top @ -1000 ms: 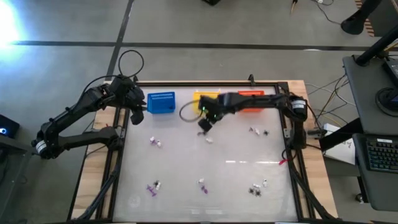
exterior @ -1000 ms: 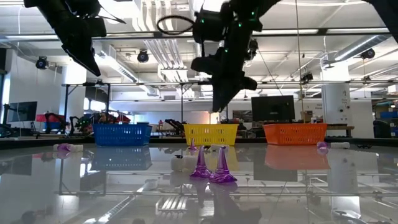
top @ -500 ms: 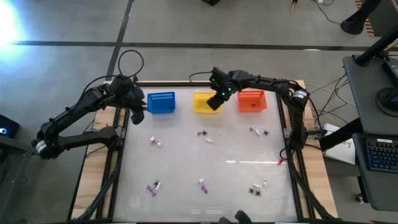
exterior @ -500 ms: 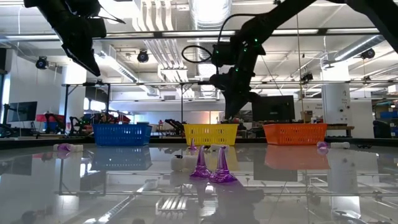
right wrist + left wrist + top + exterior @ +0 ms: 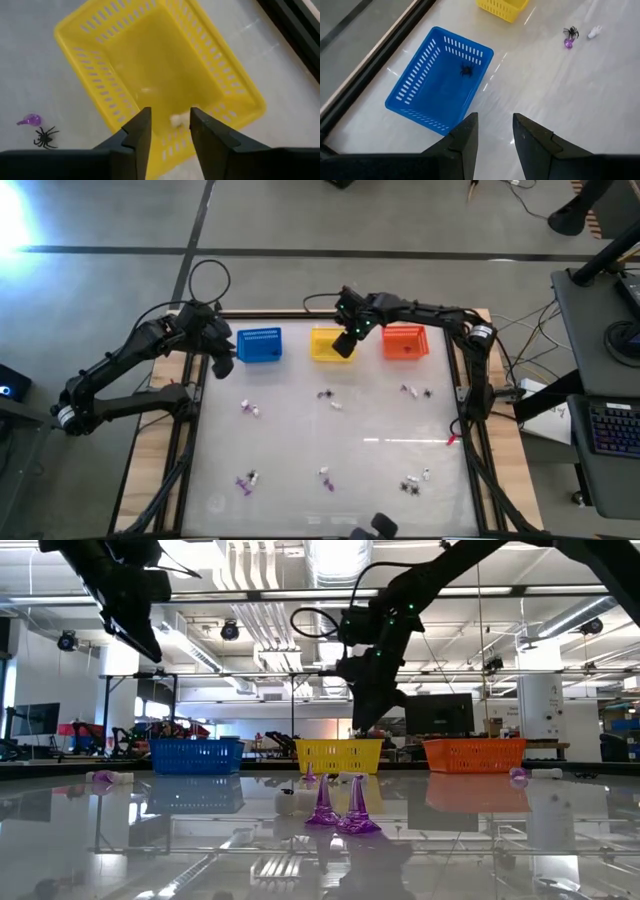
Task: Sort Halloween decoration
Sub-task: Put the white skeleton toy into the yellow bin, then put the black spider toy into the blue bin
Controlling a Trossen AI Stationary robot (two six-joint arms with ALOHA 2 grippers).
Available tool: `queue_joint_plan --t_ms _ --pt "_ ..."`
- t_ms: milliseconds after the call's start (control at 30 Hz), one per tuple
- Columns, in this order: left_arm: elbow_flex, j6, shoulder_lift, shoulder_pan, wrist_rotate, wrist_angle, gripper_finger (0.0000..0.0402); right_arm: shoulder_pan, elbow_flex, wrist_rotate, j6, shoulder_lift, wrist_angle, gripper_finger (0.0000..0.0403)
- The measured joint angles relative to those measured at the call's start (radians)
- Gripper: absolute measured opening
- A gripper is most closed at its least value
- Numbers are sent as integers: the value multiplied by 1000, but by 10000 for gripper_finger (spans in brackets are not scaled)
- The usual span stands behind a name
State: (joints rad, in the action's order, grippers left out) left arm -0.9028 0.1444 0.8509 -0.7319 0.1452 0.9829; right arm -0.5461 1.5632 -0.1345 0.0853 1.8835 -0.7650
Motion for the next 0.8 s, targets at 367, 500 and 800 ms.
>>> queue_joint_plan --t_ms 367,500,800 --pt "0 -62 68 0 2 -77 105 0 214 3 -112 -12 -292 148" --pt "0 -84 123 0 30 -146 105 0 286 -1 -136 -13 -383 148" --pt "-24 -12 197 0 31 -153 105 50 265 -266 -139 -13 -401 139"
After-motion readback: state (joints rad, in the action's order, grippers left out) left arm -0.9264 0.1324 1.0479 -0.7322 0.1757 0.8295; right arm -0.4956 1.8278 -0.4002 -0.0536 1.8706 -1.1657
